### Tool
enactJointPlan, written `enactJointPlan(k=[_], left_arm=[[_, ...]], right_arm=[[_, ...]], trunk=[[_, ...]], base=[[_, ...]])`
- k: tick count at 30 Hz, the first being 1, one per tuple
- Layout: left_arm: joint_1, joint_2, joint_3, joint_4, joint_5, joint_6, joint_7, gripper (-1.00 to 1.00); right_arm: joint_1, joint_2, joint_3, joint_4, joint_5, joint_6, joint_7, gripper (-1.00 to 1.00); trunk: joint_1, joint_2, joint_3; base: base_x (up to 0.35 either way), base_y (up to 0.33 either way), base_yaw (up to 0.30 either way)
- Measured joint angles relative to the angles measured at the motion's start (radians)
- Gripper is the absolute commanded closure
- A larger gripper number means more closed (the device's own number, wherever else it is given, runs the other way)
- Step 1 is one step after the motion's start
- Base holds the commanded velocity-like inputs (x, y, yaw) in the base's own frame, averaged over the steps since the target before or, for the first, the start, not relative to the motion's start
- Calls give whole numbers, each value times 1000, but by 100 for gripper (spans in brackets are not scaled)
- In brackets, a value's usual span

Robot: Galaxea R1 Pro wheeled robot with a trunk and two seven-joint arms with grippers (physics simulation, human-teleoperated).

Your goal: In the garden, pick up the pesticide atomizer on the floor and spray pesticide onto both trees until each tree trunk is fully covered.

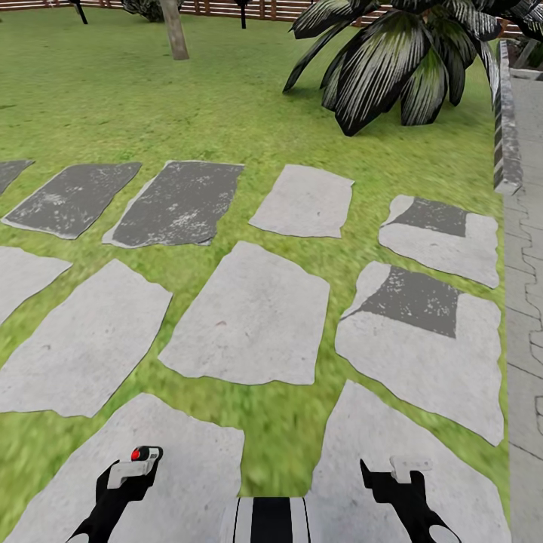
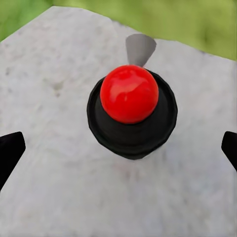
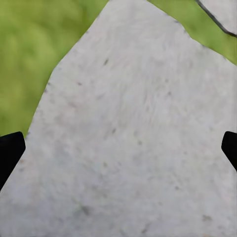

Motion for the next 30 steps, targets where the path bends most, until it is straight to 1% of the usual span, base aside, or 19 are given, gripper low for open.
enactJointPlan(k=[30], left_arm=[[0, 0, 1, 0, 0, 1, 0, -100]], right_arm=[[0, 0, 0, 0, 0, 0, 0, -100]], trunk=[[0, 0, 0]], base=[[25, 0, 0]])
